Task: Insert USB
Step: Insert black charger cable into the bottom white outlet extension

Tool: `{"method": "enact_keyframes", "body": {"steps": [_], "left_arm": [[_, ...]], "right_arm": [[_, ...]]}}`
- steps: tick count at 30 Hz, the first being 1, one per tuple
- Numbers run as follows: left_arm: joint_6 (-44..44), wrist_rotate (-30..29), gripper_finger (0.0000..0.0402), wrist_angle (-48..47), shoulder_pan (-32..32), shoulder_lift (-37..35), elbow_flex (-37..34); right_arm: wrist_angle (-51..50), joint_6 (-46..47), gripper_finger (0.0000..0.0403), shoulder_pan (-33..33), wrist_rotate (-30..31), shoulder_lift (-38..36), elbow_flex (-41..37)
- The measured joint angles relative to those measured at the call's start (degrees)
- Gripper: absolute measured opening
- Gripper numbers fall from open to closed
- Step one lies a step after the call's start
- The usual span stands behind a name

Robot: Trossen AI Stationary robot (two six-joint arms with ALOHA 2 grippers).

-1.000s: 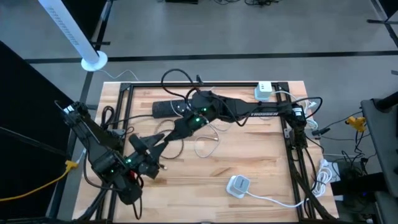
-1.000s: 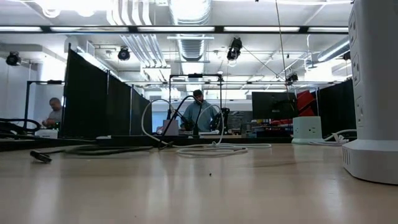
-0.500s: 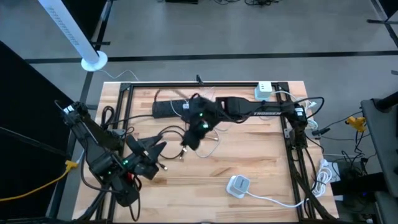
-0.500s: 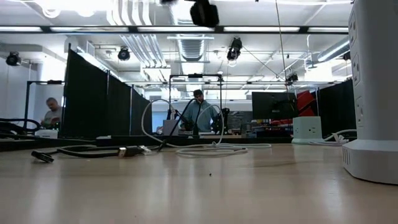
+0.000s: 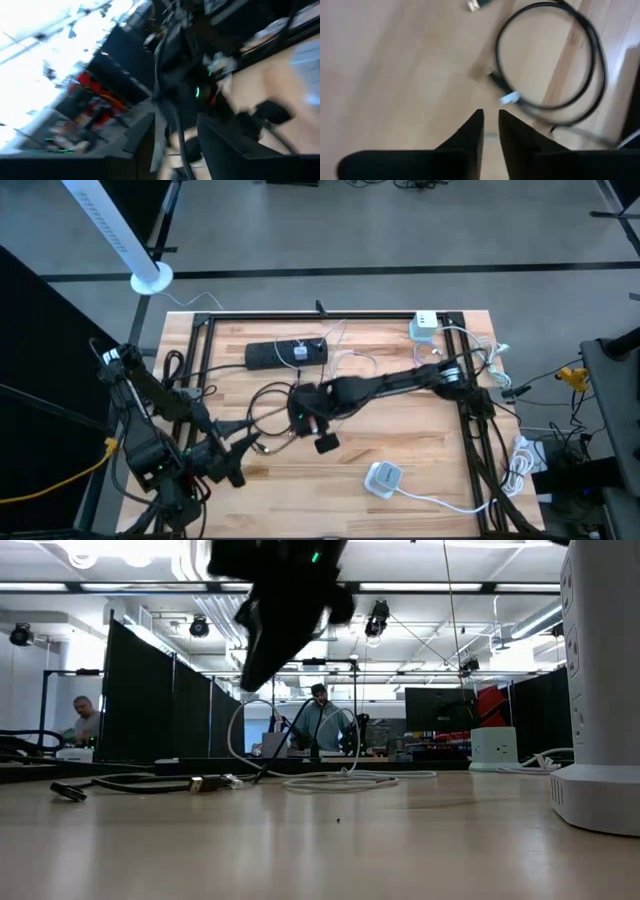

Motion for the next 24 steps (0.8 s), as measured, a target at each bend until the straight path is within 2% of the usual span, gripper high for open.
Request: {"method": "enact_keyframes", "body": {"steps": [7, 14, 18, 21, 24], "left_arm": [[-13.95, 9.78, 0.0096, -0.85, -4.04, -0.20, 0.00], [-34.65, 29.17, 0.0067, -5.55, -6.44, -1.22, 0.72], [-44.08, 35.12, 0.0063, -7.90, -6.68, -1.97, 0.72], [-45.40, 35.53, 0.0063, -8.05, -6.68, -2.03, 0.72], [-45.37, 35.53, 0.0062, -8.07, -6.66, -2.02, 0.72]], "right_arm": [[8.93, -14.20, 0.0100, -0.87, 0.81, 7.74, 0.02], [10.89, -19.87, 0.0121, -2.22, 0.22, 11.28, 0.00], [12.59, -20.66, 0.0112, -2.63, -3.14, 11.39, -0.17], [12.55, -20.77, 0.0091, -3.06, -3.68, 11.38, -0.49], [13.33, -20.57, 0.0049, -3.15, -4.19, 11.71, -0.90]]}}
